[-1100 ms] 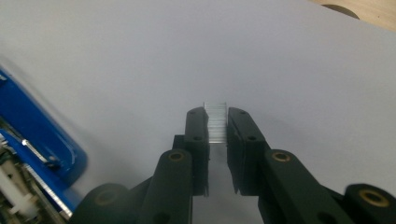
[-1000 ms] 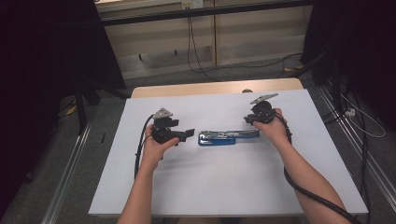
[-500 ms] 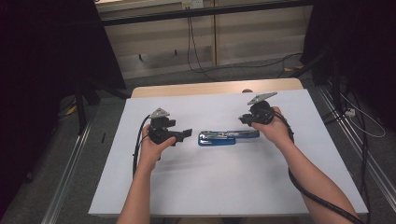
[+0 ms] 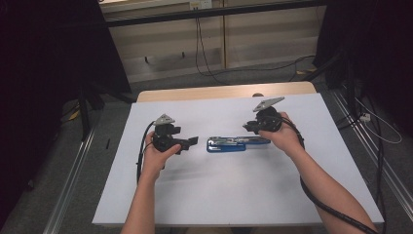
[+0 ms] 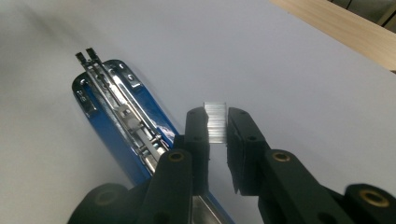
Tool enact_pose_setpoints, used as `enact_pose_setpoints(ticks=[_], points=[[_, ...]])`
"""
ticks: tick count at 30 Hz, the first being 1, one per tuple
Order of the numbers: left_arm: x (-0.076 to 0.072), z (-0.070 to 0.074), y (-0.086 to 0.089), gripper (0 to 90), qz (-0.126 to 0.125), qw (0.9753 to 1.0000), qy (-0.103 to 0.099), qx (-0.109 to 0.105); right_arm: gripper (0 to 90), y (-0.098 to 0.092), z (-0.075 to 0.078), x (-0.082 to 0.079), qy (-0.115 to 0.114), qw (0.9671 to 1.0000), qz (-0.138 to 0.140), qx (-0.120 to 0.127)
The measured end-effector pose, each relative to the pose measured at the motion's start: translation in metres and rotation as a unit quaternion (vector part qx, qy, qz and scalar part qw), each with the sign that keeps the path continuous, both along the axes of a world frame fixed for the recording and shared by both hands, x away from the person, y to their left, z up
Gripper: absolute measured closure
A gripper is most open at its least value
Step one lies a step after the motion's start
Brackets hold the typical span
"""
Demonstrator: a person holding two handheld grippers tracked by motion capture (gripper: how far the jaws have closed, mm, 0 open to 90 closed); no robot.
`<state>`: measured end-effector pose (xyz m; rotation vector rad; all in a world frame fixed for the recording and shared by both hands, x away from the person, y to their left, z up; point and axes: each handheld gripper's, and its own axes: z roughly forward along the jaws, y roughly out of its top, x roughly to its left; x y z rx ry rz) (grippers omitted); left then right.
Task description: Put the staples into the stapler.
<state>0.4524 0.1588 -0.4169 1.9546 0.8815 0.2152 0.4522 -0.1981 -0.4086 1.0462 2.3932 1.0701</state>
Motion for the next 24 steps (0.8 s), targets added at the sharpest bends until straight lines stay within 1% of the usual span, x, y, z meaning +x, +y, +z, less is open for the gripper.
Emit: enact_pose_setpoints(ticks=[3, 10, 14, 19, 23, 24], points=[[-0.002, 0.001, 0.003, 6.6, 0.002, 1.0, -0.003, 0.001, 79.3, 0.006, 0.001, -0.001, -0.002, 0.9999, 0.013, -0.004], [-0.006, 0.003, 0.009, 6.6, 0.005, 0.9999, -0.007, 0.007, 79.3, 0.019, 0.002, -0.001, -0.002, 0.9992, 0.039, 0.002], [-0.008, 0.004, 0.012, 6.6, 0.008, 0.9999, -0.005, 0.007, 79.3, 0.027, 0.003, -0.001, -0.001, 0.9984, 0.056, -0.001], [-0.011, 0.005, 0.015, 6.6, 0.011, 0.9999, -0.006, 0.007, 79.3, 0.034, 0.002, -0.001, 0.001, 0.9975, 0.071, 0.004], [-0.012, 0.004, 0.016, 6.6, 0.011, 0.9999, -0.005, 0.011, 79.3, 0.039, 0.003, -0.002, 0.003, 0.9966, 0.082, 0.008], [-0.012, 0.004, 0.016, 6.6, 0.012, 0.9999, -0.004, 0.01, 79.3, 0.04, 0.003, -0.003, 0.001, 0.9959, 0.09, 0.007]])
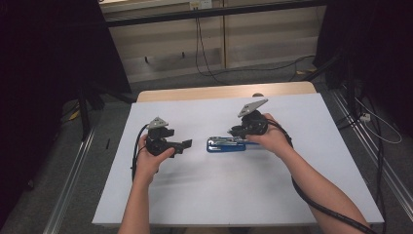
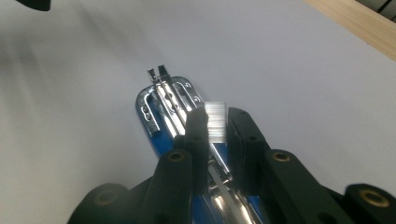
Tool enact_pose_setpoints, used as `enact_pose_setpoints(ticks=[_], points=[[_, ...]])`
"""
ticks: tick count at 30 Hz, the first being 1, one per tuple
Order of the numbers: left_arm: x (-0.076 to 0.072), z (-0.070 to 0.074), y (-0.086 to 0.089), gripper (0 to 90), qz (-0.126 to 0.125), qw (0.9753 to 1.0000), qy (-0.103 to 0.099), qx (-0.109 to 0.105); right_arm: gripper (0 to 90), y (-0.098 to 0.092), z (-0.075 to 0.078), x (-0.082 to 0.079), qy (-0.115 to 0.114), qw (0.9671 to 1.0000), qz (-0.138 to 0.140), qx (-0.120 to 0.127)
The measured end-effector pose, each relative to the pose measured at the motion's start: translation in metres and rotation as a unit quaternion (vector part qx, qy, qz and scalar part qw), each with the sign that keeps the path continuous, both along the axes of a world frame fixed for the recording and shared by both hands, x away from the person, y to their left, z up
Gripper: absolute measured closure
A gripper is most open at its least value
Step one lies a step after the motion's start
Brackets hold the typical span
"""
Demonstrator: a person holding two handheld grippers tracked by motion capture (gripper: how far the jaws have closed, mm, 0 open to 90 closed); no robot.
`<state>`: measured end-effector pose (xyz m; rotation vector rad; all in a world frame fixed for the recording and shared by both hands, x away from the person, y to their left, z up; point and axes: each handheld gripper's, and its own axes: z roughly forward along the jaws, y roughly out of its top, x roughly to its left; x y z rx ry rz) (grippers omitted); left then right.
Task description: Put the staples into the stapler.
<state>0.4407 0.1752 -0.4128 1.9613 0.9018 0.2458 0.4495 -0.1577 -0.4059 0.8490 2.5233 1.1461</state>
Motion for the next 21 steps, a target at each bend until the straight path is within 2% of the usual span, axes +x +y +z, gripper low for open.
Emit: enact_pose_setpoints(ticks=[9, 13, 21], points=[[-0.001, 0.0, 0.002, 6.6, 0.001, 1.0, -0.001, -0.003, 79.3, 0.007, 0.001, 0.0, -0.001, 0.9995, 0.03, -0.003], [0.0, -0.001, 0.003, 6.6, 0.002, 1.0, 0.002, 0.0, 79.3, 0.008, 0.0, 0.001, 0.002, 0.999, 0.045, 0.005], [-0.001, -0.001, 0.003, 6.6, 0.0, 1.0, 0.003, 0.0, 79.3, 0.014, -0.003, 0.004, 0.004, 0.9974, 0.072, -0.002]])
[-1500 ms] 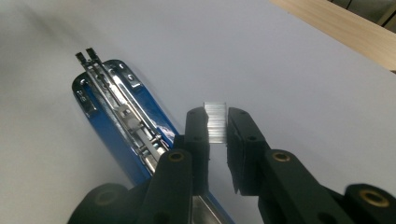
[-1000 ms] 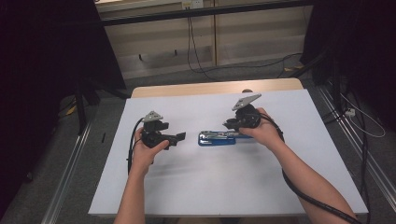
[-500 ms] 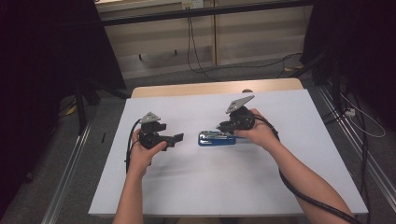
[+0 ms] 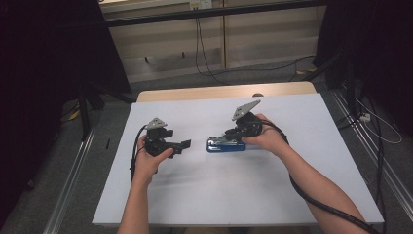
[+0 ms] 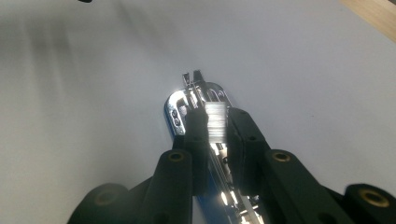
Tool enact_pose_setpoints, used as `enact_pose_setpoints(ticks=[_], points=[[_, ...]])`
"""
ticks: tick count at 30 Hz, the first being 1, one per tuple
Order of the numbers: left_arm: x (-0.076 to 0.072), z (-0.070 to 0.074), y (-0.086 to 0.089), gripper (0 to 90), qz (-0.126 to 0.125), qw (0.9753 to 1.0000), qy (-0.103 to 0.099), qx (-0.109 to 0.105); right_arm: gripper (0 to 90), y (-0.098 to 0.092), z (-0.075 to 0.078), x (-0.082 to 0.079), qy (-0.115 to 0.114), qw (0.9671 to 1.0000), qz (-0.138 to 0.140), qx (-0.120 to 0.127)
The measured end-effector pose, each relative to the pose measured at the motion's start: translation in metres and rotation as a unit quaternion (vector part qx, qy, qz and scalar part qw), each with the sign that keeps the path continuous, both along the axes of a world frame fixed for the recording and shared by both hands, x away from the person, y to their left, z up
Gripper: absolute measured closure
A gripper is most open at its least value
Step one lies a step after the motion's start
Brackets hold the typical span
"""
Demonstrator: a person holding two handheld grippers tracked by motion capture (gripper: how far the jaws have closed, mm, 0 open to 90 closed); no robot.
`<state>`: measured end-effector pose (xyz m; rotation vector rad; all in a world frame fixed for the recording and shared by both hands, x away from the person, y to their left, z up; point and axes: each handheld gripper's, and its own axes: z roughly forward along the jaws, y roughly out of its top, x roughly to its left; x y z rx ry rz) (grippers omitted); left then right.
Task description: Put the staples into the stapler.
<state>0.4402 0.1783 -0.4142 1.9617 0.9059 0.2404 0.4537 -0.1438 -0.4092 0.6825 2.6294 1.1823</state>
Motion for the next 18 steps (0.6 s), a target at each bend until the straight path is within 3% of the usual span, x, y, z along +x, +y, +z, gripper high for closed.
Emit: enact_pose_setpoints(ticks=[18], points=[[0.0, -0.002, 0.002, 6.6, 0.006, 1.0, 0.005, -0.001, 79.3, 0.013, -0.004, 0.015, 0.006, 0.9987, 0.048, -0.019]])
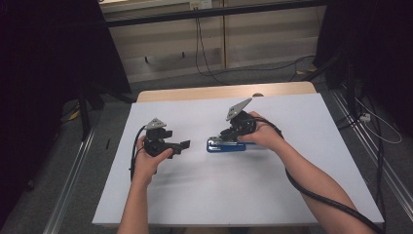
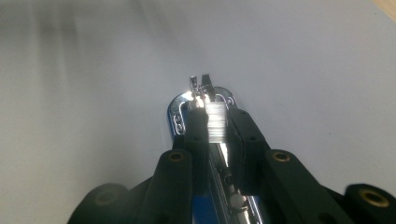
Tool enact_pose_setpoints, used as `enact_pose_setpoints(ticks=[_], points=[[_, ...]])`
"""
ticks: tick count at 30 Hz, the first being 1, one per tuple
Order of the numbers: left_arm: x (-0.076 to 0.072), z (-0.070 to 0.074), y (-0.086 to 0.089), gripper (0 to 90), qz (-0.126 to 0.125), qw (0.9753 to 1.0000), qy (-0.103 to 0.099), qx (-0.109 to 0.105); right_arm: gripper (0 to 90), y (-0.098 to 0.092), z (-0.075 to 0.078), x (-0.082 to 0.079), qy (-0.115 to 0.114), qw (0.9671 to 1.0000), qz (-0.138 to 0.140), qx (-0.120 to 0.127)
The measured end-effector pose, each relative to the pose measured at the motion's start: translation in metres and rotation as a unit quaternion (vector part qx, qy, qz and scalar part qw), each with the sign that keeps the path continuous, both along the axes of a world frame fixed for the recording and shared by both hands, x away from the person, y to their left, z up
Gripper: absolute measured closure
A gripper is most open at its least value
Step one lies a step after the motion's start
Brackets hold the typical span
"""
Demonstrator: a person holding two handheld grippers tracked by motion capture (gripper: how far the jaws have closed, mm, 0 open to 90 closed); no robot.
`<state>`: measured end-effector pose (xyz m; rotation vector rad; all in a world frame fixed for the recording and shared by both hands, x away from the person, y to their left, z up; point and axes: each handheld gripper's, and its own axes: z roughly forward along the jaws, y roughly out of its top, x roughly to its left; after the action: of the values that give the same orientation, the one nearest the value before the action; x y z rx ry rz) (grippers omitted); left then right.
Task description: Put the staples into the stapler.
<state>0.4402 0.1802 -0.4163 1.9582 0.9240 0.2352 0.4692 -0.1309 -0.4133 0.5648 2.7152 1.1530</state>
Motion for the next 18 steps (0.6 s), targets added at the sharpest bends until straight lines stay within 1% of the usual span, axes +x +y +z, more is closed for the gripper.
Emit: enact_pose_setpoints(ticks=[4, 7, 18], points=[[0.0001, -0.0008, -0.0005, 6.6, -0.005, 1.0, 0.0, 0.005, 79.3, 0.0012, -0.0007, 0.0025, 0.002, 0.9999, 0.011, -0.004], [0.0002, -0.0009, -0.0004, 6.6, -0.003, 1.0, 0.001, 0.005, 79.3, 0.0019, -0.0017, 0.0036, 0.001, 0.9997, 0.022, -0.008], [0.0005, -0.0015, -0.0008, 6.6, -0.002, 1.0, 0.001, 0.006, 79.3, 0.005, -0.0036, 0.0063, 0.002, 0.9994, 0.034, -0.009]])
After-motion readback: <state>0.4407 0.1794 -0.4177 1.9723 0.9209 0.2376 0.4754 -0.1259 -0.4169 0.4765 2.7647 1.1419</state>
